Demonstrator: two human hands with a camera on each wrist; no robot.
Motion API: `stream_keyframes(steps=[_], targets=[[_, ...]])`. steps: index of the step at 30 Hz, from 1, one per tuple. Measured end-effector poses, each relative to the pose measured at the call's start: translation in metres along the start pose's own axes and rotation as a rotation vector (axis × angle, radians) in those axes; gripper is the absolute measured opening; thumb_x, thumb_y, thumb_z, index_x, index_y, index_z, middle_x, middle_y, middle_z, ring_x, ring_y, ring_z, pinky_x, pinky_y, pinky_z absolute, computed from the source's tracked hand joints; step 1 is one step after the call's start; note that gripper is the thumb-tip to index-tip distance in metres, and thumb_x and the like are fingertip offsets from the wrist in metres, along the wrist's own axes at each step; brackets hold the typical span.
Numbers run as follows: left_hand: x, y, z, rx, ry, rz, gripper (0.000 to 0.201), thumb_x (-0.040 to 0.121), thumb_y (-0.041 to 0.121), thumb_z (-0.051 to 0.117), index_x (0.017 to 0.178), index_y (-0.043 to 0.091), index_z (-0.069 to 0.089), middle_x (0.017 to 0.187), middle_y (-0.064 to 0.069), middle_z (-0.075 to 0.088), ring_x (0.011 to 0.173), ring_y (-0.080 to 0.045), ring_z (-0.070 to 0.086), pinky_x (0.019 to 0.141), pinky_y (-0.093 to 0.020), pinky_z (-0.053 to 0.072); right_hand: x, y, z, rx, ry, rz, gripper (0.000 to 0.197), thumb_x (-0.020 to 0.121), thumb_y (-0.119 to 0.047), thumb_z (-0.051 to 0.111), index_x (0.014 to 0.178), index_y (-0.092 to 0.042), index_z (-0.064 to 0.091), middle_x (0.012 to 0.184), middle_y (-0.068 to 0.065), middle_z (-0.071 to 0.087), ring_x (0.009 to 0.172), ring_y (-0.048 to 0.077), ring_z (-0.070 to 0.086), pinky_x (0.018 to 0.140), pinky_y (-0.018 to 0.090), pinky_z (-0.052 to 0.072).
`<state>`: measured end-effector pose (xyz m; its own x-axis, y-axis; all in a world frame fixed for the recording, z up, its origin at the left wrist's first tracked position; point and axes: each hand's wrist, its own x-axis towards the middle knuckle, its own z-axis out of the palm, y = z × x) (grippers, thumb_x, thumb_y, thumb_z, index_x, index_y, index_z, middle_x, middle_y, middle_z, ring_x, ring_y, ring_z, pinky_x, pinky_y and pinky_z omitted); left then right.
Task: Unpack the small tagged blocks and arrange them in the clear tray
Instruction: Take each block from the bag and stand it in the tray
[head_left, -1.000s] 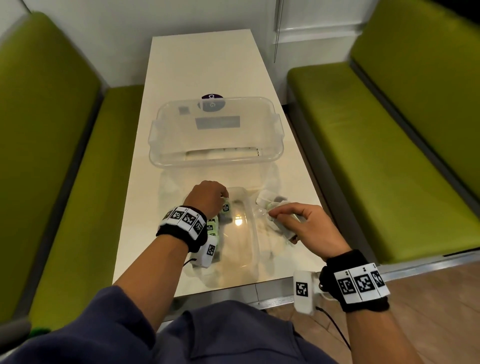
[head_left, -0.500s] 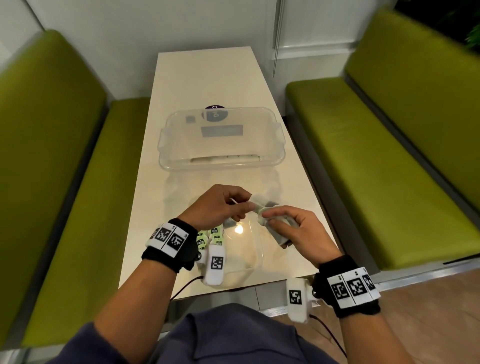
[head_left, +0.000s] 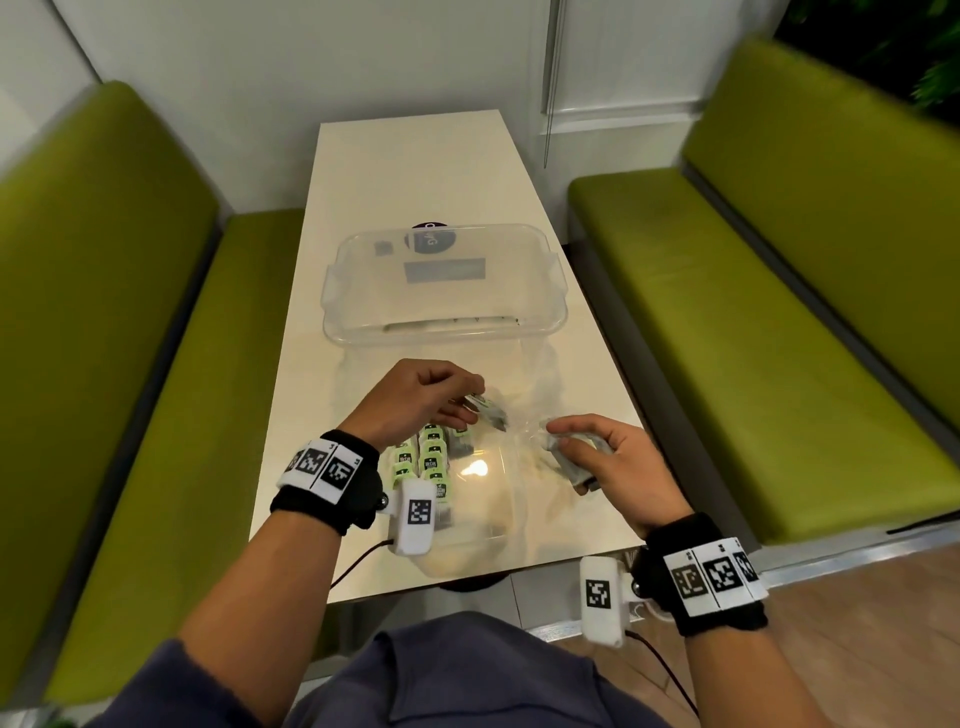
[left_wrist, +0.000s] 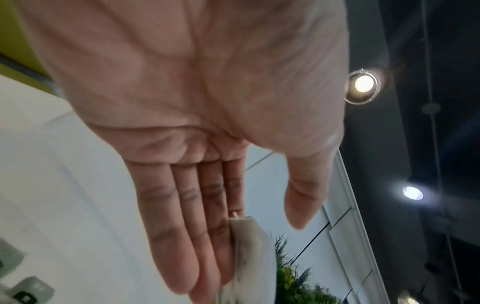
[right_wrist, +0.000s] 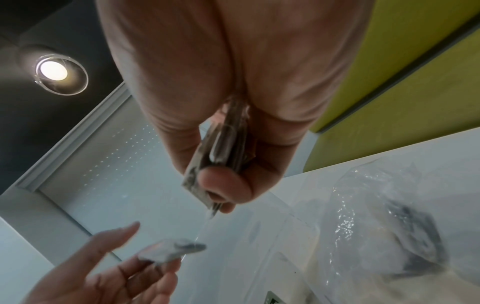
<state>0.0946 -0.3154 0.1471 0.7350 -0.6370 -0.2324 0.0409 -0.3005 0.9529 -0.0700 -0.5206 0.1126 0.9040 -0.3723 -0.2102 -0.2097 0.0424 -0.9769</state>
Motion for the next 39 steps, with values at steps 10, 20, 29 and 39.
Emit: stream_keyframes(steps=[10,20,29,39], targets=[[0.047,-0.050,-0.004,0.699,0.002,-0.148,0.022,0.090,0.013,0.072,0.106,0.025,0.063,0.105,0.001,0.068,0.089,-0.017,0.066,0.071,-0.025,0.049,-0.001,0.005,-0.010,-0.008,0.011,0.007,0.016,0.093,-0.007,0.067,0.100,-0.015,0.079,0.108,-0.005,0.076,0.058,0.022,0.054,0.052,0.025,0.048],[0.067,-0.084,0.021,0.877,-0.061,-0.180,0.023,0.096,0.009,0.061,0.108,0.022,0.075,0.113,0.003,0.072,0.095,-0.015,0.068,0.068,-0.017,0.046,0.003,0.013,-0.017,-0.020,0.019,0.030,0.016,0.093,-0.008,0.068,0.100,-0.018,0.079,0.106,0.000,0.076,0.055,0.022,0.054,0.052,0.024,0.047],[0.071,-0.089,0.025,0.943,0.038,-0.200,0.050,0.091,-0.005,0.058,0.128,0.026,0.071,0.133,-0.002,0.066,0.116,-0.023,0.065,0.089,-0.028,0.050,0.005,0.013,-0.017,-0.025,0.008,0.037,0.015,0.092,-0.007,0.069,0.098,-0.018,0.078,0.111,-0.002,0.075,0.057,0.022,0.055,0.053,0.027,0.048],[0.050,-0.047,0.021,0.717,0.126,-0.018,0.020,0.098,0.029,0.065,0.115,0.023,0.075,0.111,0.005,0.074,0.093,-0.011,0.066,0.083,-0.025,0.049,0.007,0.008,-0.012,0.006,-0.021,0.022,0.043,0.088,-0.013,0.077,0.119,-0.029,0.051,0.098,0.014,0.074,0.071,0.019,0.064,0.055,0.030,0.050]])
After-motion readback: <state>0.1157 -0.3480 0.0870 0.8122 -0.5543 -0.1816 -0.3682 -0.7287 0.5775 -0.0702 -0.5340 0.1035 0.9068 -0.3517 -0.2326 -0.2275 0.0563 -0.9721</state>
